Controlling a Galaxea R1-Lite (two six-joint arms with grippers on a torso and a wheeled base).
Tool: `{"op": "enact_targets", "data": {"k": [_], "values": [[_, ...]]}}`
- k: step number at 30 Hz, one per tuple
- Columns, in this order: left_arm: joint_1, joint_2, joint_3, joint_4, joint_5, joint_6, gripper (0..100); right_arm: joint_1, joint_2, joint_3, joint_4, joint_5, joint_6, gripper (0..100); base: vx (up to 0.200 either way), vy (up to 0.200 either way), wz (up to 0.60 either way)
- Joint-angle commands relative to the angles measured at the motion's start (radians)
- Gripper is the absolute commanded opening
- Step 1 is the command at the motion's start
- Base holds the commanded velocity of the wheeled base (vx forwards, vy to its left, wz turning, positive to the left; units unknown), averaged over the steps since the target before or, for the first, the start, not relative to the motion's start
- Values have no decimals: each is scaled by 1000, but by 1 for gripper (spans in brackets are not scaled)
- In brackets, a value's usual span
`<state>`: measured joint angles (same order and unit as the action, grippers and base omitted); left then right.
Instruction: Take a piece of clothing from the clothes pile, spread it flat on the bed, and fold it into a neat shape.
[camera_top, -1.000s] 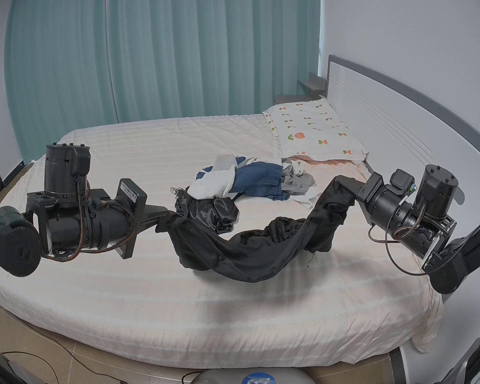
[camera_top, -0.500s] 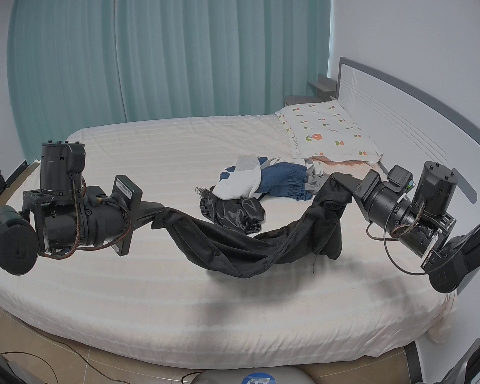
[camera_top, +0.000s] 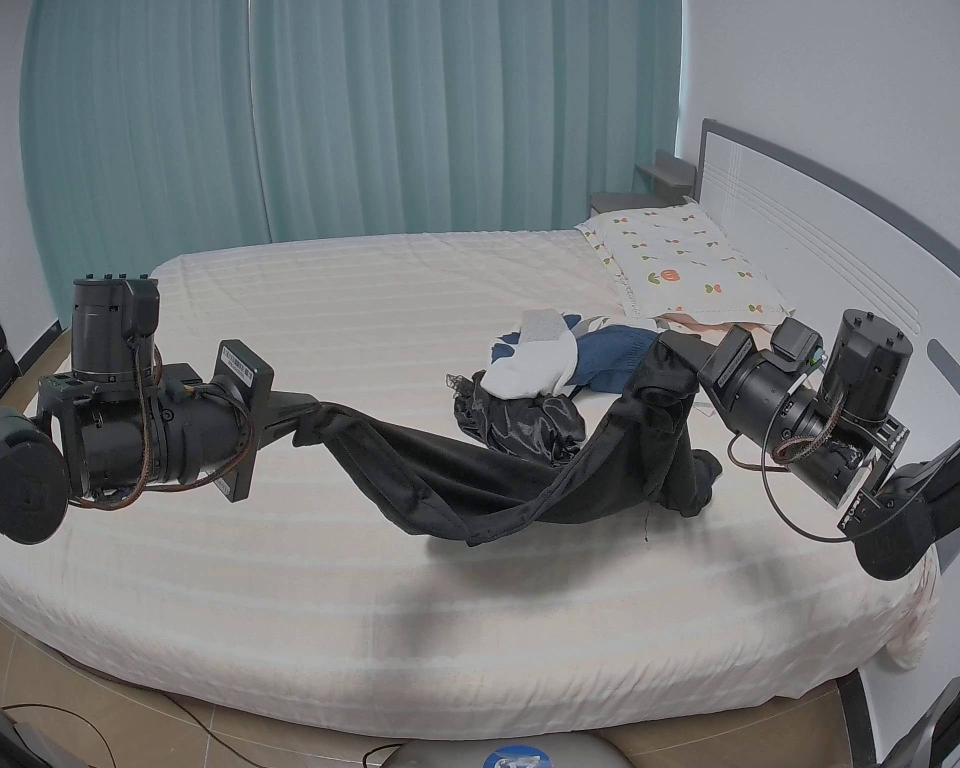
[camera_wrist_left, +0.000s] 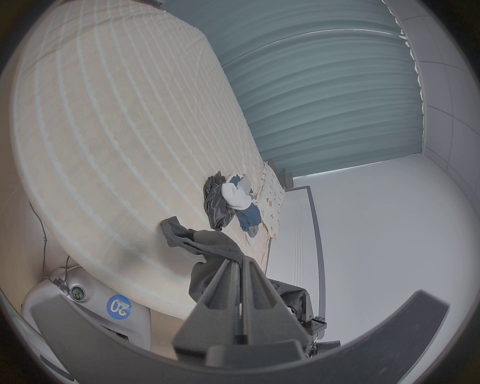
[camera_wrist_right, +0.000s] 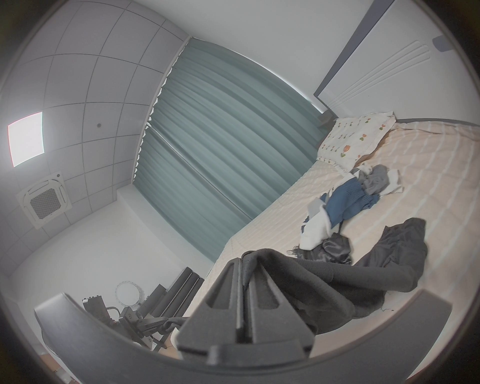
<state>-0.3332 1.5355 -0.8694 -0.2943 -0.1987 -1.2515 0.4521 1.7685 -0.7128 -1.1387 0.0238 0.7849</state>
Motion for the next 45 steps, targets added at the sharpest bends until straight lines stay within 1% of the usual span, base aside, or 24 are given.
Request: {"op": "enact_targets", "data": {"k": [1, 12, 23, 45], "values": [[8, -20, -2, -2, -1, 0, 0, 14, 2, -10, -10, 1, 1, 0, 0, 200, 0], [36, -38, -7, -2, 2, 0, 0, 30, -18, -48, -12, -10, -7, 0, 0, 200, 0], [36, -46, -7, -2, 5, 0, 0, 56, -4, -48, -13, -12, -9, 0, 0, 200, 0], [37, -55, -7, 1, 5, 0, 0, 59, -8, -56, -15, -12, -9, 0, 0, 200, 0]]}}
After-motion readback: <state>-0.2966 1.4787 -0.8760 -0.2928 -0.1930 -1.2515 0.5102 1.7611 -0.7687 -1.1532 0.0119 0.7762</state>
